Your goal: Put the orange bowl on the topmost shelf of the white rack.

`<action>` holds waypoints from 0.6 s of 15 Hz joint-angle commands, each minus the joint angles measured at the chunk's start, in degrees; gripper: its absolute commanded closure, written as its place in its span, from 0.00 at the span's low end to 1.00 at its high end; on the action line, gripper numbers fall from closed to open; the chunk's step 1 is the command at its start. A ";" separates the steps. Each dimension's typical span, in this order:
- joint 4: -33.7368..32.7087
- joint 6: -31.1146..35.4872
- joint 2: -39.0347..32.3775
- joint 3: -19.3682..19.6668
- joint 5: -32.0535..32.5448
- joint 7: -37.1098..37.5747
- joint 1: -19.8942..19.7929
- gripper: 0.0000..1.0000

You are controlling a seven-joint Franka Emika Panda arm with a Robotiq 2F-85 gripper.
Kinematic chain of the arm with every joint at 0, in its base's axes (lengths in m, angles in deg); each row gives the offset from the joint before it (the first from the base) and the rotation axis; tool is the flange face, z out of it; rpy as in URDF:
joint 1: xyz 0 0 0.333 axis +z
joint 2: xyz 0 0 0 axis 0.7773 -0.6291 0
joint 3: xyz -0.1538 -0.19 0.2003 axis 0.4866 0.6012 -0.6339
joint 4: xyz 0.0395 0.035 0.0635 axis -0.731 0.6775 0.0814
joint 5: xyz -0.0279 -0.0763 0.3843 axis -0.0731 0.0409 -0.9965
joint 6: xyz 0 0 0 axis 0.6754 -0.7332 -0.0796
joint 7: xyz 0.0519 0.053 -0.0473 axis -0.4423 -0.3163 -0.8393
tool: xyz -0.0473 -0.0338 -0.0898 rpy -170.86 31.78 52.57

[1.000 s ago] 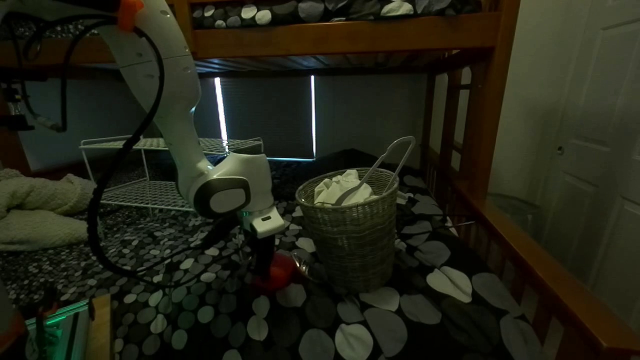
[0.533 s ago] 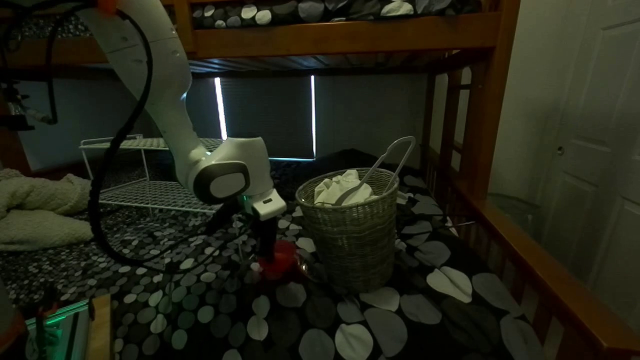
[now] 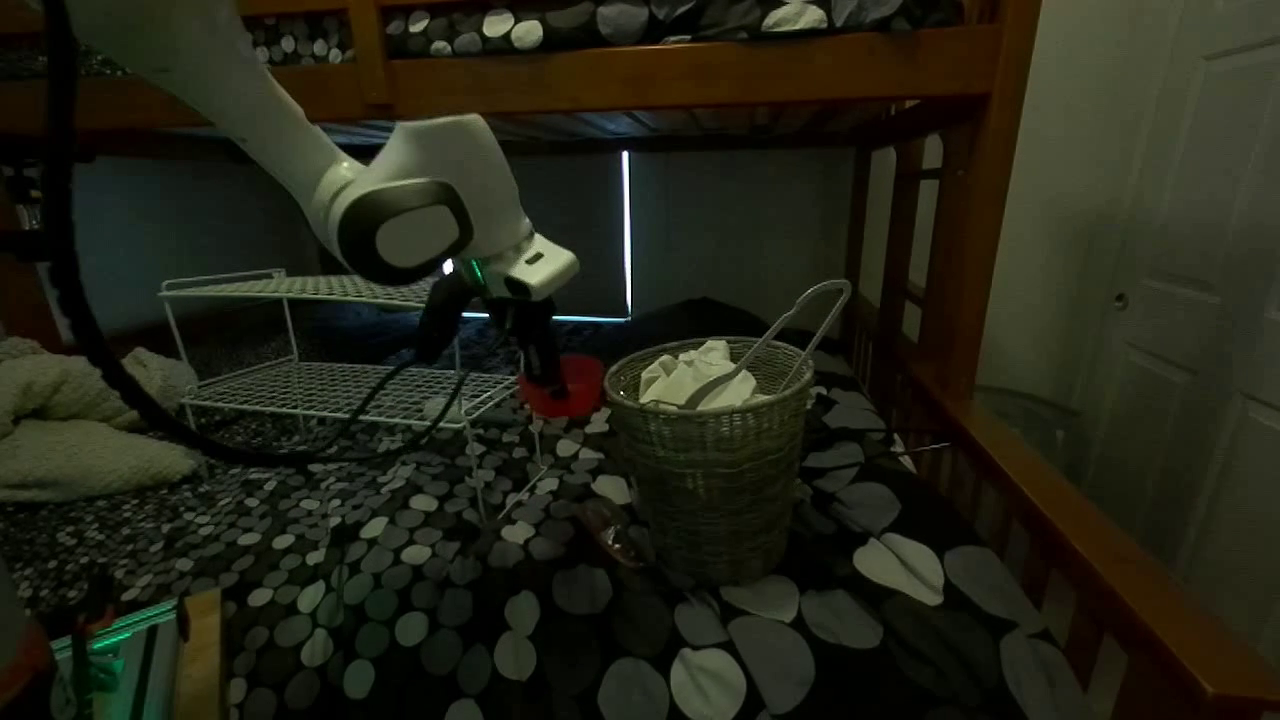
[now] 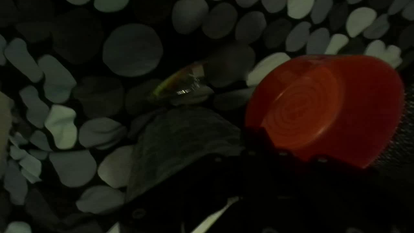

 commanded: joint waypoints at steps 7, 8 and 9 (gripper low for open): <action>-17.83 -28.87 13.47 1.03 -19.97 -28.76 3.28 0.99; -15.77 -25.81 14.20 -1.18 -18.80 -26.80 0.77 0.97; -17.30 -27.80 14.17 -1.26 -19.44 -27.46 0.74 0.97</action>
